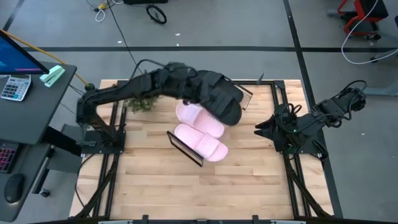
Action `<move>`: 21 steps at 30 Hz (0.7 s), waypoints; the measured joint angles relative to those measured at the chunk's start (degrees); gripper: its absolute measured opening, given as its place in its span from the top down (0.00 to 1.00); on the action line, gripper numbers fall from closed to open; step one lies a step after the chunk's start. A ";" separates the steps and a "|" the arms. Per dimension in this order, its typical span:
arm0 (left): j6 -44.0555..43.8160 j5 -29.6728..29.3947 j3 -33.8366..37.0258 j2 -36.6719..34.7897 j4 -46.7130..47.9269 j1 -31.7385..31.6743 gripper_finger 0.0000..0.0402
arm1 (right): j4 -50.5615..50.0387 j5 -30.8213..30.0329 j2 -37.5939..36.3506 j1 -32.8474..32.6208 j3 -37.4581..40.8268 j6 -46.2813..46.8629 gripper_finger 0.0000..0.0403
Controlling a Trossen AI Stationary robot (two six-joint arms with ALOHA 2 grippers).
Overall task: Pick and place slides into the shelf
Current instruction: Put the black slipper on the shelf
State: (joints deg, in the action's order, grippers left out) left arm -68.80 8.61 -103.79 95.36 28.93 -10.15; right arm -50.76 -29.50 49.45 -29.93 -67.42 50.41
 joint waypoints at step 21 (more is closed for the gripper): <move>-4.09 -10.79 -13.77 19.49 3.08 0.02 0.97 | -0.07 0.00 -0.09 0.02 0.00 -1.18 0.63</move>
State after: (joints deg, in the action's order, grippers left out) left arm -72.89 -2.18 -117.56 114.85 32.01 -10.13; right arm -50.83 -29.49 49.36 -29.91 -67.42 49.23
